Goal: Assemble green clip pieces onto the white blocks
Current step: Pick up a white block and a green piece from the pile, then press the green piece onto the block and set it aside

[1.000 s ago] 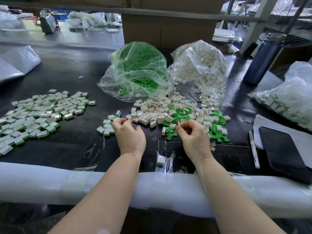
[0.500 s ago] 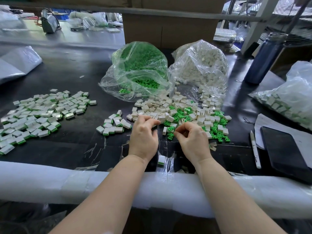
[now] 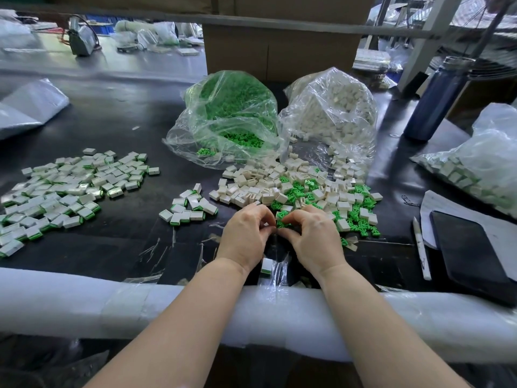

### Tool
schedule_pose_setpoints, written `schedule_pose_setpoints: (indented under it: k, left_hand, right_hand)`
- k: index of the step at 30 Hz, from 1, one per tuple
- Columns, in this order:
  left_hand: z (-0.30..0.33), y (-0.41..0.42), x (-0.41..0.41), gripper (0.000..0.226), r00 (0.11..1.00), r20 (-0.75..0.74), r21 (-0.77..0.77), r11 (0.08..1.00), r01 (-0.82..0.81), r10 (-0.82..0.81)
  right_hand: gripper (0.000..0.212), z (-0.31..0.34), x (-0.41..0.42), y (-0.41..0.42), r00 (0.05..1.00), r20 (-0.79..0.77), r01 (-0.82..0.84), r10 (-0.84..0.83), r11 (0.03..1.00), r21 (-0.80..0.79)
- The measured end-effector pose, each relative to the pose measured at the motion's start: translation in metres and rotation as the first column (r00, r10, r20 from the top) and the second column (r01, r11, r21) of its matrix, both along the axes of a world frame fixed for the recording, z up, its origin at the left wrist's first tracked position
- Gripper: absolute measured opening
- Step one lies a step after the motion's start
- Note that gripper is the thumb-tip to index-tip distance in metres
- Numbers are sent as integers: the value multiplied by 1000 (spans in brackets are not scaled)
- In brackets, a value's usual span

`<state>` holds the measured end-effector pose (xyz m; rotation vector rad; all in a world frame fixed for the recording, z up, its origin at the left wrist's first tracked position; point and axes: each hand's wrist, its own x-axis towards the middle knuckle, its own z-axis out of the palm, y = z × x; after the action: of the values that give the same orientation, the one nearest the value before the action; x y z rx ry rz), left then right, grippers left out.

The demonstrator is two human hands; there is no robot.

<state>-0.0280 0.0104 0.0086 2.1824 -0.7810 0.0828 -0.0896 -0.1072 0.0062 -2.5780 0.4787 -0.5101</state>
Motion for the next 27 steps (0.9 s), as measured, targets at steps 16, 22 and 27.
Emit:
schedule_pose_setpoints:
  k: [16,22,27]
  left_hand:
    - [-1,4,7,20,919,-381,-386,920,-62,-98]
    - [0,4,8,21,889,-420,-459,887,-36,-182]
    - [1,4,7,19,874,-442,-438,899,-12,-203]
  right_hand:
    - [10,10,-3,-1,955,293,-146,-53,773,617]
    - [15,10,-3,0,956,291,-176,-24,748,640]
    - [16,10,-2,0,957,289,-197,2,737,647]
